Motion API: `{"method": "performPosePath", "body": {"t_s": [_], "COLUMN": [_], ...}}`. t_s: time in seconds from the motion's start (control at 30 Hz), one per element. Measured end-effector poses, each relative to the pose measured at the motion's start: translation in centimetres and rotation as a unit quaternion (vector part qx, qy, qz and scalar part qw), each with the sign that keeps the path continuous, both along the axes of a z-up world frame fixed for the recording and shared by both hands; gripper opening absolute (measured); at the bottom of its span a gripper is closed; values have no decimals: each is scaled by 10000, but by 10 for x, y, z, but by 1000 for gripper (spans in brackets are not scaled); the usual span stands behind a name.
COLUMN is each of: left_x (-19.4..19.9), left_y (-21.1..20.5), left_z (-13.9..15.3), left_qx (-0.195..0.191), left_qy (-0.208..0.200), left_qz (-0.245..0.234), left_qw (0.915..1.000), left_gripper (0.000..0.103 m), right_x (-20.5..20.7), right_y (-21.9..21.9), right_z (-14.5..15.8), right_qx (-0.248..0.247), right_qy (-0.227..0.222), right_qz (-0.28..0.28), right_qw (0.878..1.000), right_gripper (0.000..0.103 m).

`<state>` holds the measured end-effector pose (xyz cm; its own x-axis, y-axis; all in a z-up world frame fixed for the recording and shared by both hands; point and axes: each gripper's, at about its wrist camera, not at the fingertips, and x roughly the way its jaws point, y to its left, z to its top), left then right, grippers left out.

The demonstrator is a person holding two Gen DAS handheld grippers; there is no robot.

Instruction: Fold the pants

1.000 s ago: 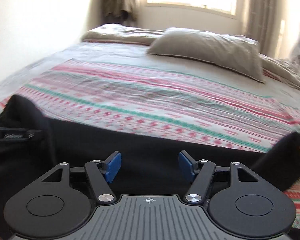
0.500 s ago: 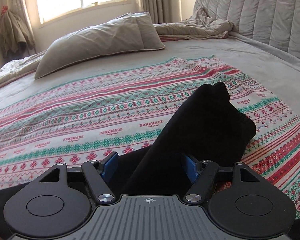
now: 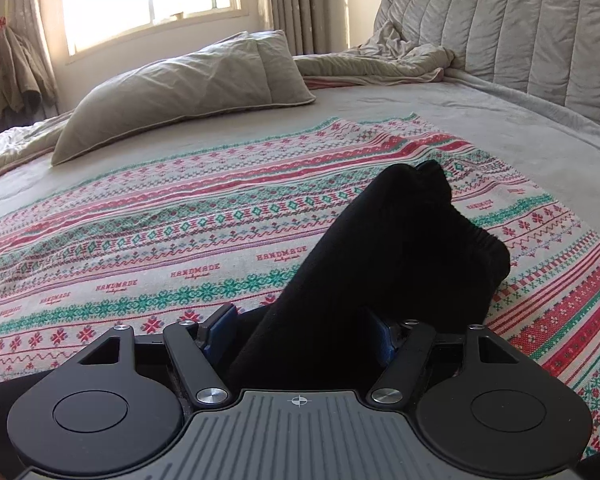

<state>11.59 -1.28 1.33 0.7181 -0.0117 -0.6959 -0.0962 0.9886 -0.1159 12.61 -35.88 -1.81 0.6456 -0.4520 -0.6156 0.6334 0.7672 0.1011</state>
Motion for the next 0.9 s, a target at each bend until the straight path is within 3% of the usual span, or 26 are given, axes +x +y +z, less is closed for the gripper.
{"method": "performPosePath", "body": {"t_s": [0.03, 0.07, 0.1, 0.17, 0.33, 0.57, 0.7, 0.9], "left_x": [-1, -3, -6, -12, -33, -65, -90, -113], "left_y": [2, 5, 9, 17, 39, 85, 101, 116], "left_z": [1, 3, 6, 15, 45, 63, 52, 14], "left_qx": [-74, -139, -220, -490, -823, -1399, -1346, -1240], "left_qy": [-28, -73, -138, -317, -802, -766, -559, 45], "left_qz": [-11, -7, -14, -49, -230, -624, -887, -1081], "left_qw": [10000, 9999, 9997, 9983, 9931, 9852, 9853, 9864], "left_gripper": [26, 23, 17, 17, 17, 17, 17, 17], "right_x": [-1, -3, -7, -18, -61, -132, -170, -208], "right_y": [-1, -3, -5, -6, 5, 35, 52, 74], "right_z": [0, 0, 2, 13, 67, 109, 102, 61], "right_qx": [-64, -92, -87, -72, -351, -390, -195, 217], "right_qy": [5, 31, 22, -135, -711, -834, -635, -186], "right_qz": [1, 33, 15, 36, 232, 521, 704, 918], "right_qw": [10000, 9999, 10000, 9999, 9966, 9944, 9953, 9954], "right_gripper": [39, 16, 11, 5, 4, 4, 4, 4]}}
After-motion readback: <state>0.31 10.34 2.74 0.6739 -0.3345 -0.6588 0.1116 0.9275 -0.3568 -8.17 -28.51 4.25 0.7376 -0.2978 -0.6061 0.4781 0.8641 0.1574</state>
